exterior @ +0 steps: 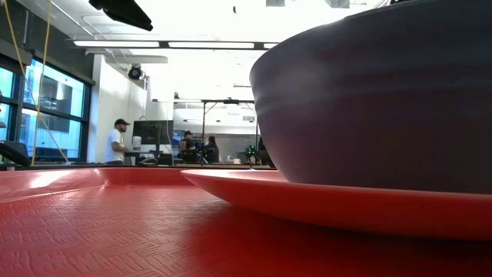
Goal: Set up tray
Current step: Put the blue napkin on the red tray beside the pink plate
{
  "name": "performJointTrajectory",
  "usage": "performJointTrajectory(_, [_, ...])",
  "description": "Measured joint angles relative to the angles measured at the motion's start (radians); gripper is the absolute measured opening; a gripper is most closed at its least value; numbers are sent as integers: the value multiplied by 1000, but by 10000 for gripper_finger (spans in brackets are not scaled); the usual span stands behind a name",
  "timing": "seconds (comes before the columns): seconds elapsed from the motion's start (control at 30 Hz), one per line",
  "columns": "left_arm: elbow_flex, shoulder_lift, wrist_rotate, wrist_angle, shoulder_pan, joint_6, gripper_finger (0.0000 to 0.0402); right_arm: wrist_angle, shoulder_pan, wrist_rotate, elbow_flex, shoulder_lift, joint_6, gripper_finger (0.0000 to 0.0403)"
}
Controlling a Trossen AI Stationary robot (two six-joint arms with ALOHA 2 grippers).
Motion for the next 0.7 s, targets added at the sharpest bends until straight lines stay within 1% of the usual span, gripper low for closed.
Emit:
performJointTrajectory(0.13, [0,0,1,0,0,2,269,15,1,-1,0,2,-2,227])
performJointTrajectory(0.3, [0,0,1,0,0,3,268,50,7,-26,0,3,21,227])
performJointTrajectory(0.5, [0,0,0,0,0,4,269,49,27,-25,0,3,28,227])
performJointTrajectory(0.7, [0,0,0,-1,0,4,268,8,28,-26,0,3,39,227])
